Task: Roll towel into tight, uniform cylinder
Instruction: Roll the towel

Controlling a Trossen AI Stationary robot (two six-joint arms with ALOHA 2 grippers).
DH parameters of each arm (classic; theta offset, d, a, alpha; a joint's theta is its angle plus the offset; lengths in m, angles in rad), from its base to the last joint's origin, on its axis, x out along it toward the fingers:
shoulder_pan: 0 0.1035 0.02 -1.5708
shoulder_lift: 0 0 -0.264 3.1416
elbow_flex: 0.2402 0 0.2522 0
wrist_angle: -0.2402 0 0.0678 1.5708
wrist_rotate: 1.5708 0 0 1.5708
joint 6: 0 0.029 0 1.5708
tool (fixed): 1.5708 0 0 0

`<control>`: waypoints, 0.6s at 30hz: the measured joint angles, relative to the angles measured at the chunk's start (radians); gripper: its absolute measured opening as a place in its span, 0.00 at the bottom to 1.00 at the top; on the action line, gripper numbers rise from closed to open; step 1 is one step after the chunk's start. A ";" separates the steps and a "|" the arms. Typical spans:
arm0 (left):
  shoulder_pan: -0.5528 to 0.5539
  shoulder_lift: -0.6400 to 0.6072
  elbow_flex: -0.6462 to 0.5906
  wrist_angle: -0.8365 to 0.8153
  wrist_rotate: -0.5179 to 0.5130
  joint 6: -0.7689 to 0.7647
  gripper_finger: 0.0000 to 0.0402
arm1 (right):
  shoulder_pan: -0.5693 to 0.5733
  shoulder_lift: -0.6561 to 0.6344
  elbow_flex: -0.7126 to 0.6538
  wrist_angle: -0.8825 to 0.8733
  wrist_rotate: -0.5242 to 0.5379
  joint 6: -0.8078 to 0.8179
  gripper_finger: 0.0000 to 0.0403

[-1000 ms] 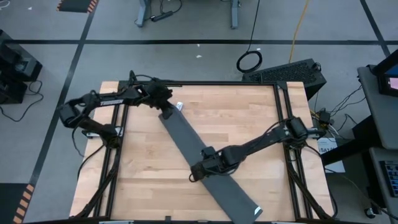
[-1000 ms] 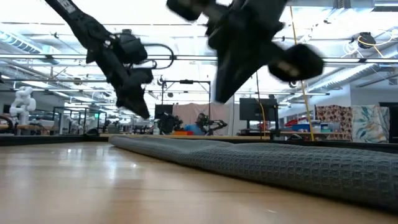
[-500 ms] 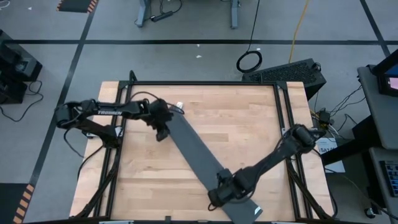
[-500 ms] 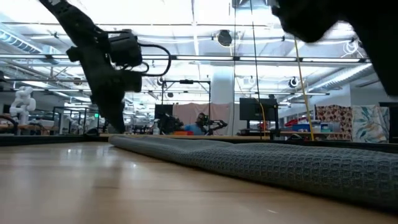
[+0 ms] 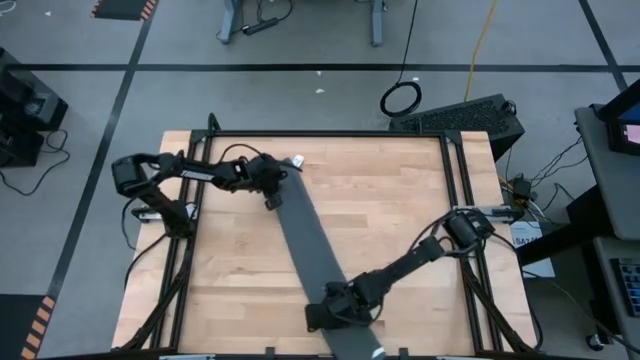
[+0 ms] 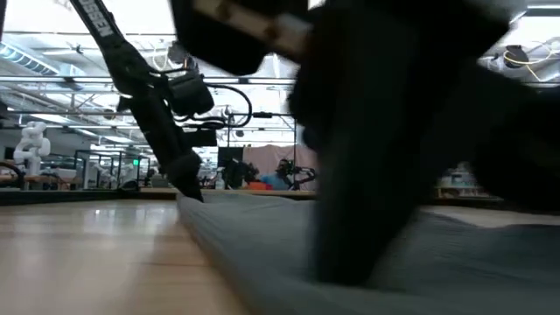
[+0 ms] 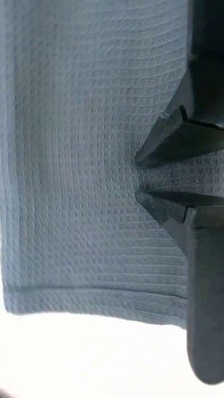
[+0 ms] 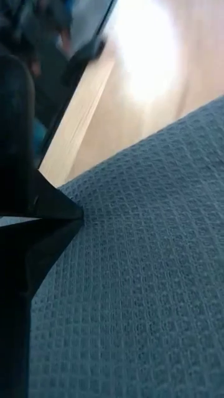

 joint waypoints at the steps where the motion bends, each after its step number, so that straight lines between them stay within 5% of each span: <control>1: 0.016 0.011 0.003 0.014 -0.001 0.007 0.21 | -0.011 0.001 0.000 0.006 0.001 -0.002 0.00; 11: 0.085 0.022 0.116 0.053 0.001 0.023 0.21 | -0.124 0.001 0.000 -0.008 0.020 -0.120 0.00; 18: 0.095 -0.095 0.265 -0.360 -0.026 -0.035 0.21 | -0.163 -0.002 0.000 -0.007 0.037 -0.175 0.00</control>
